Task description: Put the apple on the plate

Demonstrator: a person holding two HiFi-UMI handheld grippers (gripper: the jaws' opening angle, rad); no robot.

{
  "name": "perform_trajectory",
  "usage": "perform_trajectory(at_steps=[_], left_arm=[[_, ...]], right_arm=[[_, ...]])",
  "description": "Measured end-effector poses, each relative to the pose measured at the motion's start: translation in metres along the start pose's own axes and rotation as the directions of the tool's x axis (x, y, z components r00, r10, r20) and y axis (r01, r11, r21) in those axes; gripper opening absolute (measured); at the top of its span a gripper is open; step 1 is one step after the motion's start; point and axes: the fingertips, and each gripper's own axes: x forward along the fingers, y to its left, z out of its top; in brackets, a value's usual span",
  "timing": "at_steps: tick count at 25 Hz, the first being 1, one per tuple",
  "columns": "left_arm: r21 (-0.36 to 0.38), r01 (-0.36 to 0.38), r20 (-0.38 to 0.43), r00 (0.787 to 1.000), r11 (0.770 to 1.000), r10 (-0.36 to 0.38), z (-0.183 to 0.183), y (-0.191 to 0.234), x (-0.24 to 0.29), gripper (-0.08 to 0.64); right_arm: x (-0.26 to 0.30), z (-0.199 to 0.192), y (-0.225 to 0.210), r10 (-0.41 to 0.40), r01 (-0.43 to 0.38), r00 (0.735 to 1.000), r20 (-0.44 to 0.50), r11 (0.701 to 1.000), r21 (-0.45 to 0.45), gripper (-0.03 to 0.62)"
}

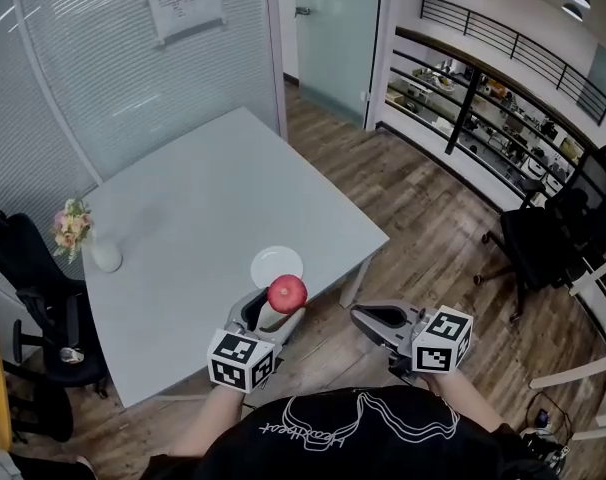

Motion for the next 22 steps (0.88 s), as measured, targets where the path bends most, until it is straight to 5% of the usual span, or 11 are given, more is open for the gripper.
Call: perform_trajectory(at_steps=[22], left_arm=[[0.049,-0.122,-0.119,0.985,0.991,0.127,-0.090,0.118,0.096,0.316]], right_arm=[[0.035,-0.025,-0.067,-0.078,0.090,0.991,-0.112,0.991,0.102,0.009]])
